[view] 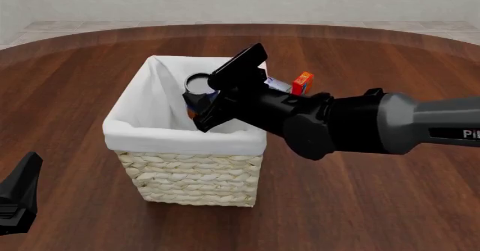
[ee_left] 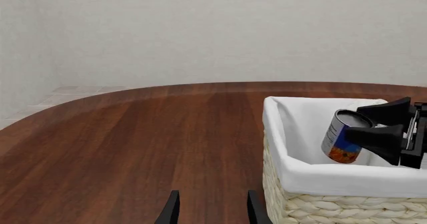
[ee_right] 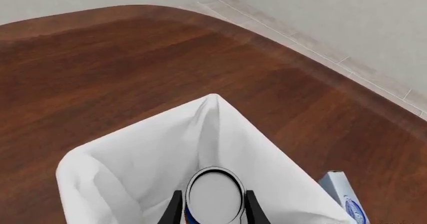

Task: Pick up the alphabet soup and put it in the basket.

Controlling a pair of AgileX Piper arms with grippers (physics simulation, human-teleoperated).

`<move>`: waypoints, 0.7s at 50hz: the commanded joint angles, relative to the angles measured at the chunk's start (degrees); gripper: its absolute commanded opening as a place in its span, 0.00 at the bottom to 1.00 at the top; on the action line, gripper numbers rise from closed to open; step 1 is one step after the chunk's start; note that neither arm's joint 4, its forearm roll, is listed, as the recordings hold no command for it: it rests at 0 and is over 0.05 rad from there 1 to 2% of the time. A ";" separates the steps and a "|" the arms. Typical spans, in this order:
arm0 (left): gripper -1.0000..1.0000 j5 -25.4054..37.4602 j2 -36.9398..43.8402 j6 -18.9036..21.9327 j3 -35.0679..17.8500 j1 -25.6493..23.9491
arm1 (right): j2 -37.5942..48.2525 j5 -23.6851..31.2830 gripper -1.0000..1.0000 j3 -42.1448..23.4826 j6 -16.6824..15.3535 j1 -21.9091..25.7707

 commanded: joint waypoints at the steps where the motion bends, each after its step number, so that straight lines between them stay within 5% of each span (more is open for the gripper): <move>1: 1.00 0.00 0.00 0.00 0.00 0.00 | 0.50 0.52 1.00 -0.88 2.03 -0.62; 35: 1.00 0.00 0.00 0.00 0.00 0.00 | -1.65 1.55 1.00 -1.28 2.93 -1.81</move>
